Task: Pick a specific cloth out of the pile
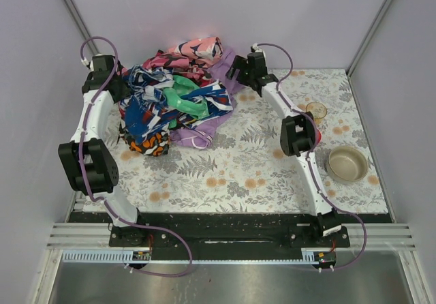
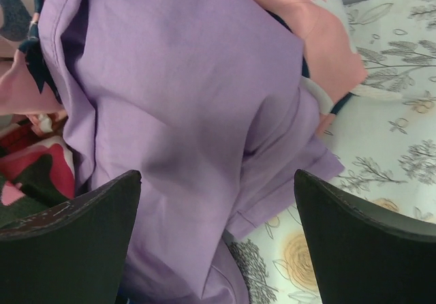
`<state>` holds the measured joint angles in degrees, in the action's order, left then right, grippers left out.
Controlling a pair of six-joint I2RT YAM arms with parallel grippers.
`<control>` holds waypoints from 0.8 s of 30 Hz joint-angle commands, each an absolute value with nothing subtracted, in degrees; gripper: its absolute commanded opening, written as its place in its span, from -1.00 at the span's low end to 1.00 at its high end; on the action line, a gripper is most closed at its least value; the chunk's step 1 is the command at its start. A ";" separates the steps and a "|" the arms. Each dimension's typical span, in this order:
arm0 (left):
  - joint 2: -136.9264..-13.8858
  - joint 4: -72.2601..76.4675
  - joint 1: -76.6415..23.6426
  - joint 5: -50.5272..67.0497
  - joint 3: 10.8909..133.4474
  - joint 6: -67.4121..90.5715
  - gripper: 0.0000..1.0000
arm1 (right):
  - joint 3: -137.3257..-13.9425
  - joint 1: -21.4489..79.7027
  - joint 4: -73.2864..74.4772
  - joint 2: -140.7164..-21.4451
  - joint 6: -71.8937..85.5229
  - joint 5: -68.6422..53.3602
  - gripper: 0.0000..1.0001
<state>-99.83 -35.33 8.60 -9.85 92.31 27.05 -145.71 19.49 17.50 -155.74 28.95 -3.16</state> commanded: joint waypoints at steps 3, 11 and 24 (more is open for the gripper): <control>-98.00 -30.24 10.55 -10.55 92.11 27.69 -1.00 | -152.39 19.95 11.96 -161.36 36.73 -6.33 0.99; -97.12 -29.36 10.55 -7.22 92.37 27.42 -1.00 | -154.86 22.50 4.32 -165.50 39.91 -6.33 0.34; -100.70 -30.92 0.64 -6.05 100.61 29.62 -1.00 | -149.69 23.64 7.73 -143.65 25.85 -4.66 -1.00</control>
<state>-99.83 -34.48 6.55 -4.71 92.86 27.11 -149.38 22.44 8.88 -160.72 32.03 -3.11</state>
